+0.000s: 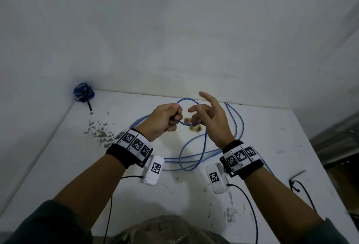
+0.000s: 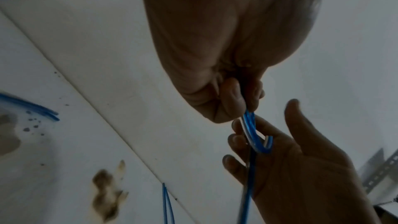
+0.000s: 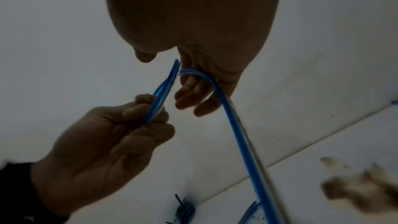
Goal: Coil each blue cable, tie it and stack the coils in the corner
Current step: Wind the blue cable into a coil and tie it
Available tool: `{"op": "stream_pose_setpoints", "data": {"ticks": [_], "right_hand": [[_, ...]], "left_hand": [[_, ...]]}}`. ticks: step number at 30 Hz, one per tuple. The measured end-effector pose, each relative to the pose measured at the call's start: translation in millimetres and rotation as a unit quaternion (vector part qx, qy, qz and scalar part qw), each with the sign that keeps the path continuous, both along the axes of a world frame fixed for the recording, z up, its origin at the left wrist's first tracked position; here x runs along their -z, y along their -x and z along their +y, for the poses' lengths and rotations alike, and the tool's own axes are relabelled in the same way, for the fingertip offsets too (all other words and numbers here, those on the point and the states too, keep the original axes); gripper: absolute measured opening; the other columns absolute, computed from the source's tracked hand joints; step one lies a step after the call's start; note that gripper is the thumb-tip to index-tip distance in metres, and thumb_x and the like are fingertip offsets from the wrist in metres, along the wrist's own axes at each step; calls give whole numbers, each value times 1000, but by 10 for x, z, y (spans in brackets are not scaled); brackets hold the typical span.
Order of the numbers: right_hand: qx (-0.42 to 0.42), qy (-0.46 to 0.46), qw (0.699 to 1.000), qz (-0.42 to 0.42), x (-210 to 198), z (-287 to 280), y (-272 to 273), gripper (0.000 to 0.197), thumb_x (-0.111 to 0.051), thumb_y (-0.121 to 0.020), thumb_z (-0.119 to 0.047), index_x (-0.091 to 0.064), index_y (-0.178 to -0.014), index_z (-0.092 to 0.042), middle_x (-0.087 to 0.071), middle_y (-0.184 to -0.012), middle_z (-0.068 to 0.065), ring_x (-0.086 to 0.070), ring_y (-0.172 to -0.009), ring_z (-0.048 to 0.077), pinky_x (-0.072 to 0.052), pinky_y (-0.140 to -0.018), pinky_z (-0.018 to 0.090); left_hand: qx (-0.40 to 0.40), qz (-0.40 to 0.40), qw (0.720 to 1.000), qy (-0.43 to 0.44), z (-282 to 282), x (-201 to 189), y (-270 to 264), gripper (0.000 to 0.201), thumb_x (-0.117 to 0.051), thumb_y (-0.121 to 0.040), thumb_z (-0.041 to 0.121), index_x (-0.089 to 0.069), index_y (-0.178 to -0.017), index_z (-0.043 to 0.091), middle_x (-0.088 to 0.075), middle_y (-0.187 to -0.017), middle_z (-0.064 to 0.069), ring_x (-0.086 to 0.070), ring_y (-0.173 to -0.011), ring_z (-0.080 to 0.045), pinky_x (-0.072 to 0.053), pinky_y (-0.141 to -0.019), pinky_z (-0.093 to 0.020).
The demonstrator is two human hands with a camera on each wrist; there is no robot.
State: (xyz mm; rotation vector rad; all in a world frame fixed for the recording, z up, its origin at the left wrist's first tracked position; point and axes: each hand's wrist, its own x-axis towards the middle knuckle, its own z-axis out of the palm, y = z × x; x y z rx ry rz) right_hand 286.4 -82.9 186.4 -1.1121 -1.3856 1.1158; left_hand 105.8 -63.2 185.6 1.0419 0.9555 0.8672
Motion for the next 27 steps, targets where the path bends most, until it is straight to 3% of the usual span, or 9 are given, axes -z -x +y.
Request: {"op": "stream_pose_setpoints", "data": {"ticks": [5, 9, 11, 13, 16, 18, 21, 25, 27], "right_hand": [[-29, 29, 999, 36, 65, -22, -112, 29, -67, -87, 6, -56, -114, 5, -70, -107, 22, -70, -92, 39, -56, -84, 53], [41, 58, 994, 85, 100, 2, -113, 15, -67, -91, -6, -65, -104, 2, -73, -99, 21, -71, -88, 41, -52, -83, 62], [82, 40, 994, 66, 102, 0, -39, 10, -66, -93, -11, -70, -101, -5, -75, -94, 14, -71, -84, 41, -55, -74, 58], [107, 5, 994, 35, 110, -6, 38, 12, -62, -95, -8, -72, -102, -11, -76, -91, 4, -71, -81, 37, -56, -64, 46], [107, -58, 992, -16, 145, 0, 93, 27, -48, -97, 0, -71, -105, -11, -68, -105, 5, -69, -79, 23, -52, -60, 25], [86, -78, 992, -54, 165, 5, 105, 24, -50, -95, -9, -70, -108, -13, -65, -109, 6, -66, -78, 24, -52, -61, 27], [74, -61, 990, -100, 161, 25, 123, 15, -69, -91, -11, -67, -105, -13, -67, -101, 3, -68, -77, 14, -55, -64, 26], [66, -46, 985, -151, 172, 74, 114, 15, -61, -93, -1, -68, -100, -11, -69, -84, 2, -70, -67, 13, -58, -64, 33], [44, -59, 978, -196, 182, 109, 83, 17, -61, -91, 0, -71, -99, -10, -69, -82, -3, -68, -69, 13, -57, -67, 30]], "left_hand": [[-43, -41, 998, 22, 11, 9, -8, 34, -32, -107, 11, -54, -81, 5, -51, -78, -8, -41, -54, -12, -45, -50, -24], [-25, -88, 995, 32, 18, 32, -19, 33, -31, -107, 11, -53, -83, 4, -54, -79, -5, -48, -56, -9, -56, -65, -26], [-1, -72, 997, 24, 3, 19, -48, 33, -32, -107, 11, -55, -85, 2, -54, -80, -7, -49, -59, -10, -58, -70, -29], [18, -51, 998, 20, -2, -3, -62, 32, -34, -106, 12, -57, -87, 1, -56, -81, -8, -51, -60, -11, -59, -73, -31], [28, -28, 999, 27, 16, -21, -34, 30, -37, -106, 13, -62, -96, -2, -60, -83, -10, -56, -62, -12, -59, -76, -34], [24, -22, 999, 33, 26, -30, 3, 30, -38, -106, 13, -63, -104, -4, -61, -83, -11, -57, -63, -14, -60, -77, -35], [29, 2, 999, 30, 22, -44, 35, 32, -38, -106, 13, -63, -115, -6, -64, -83, -11, -59, -67, -16, -59, -79, -37], [15, 24, 999, 30, 35, -68, 32, 30, -42, -105, 12, -61, -118, -6, -68, -81, -13, -62, -67, -21, -60, -73, -39], [2, 47, 999, 21, 57, -65, 27, 29, -44, -104, 12, -60, -120, -6, -70, -79, -11, -63, -64, -22, -60, -70, -40]]}}
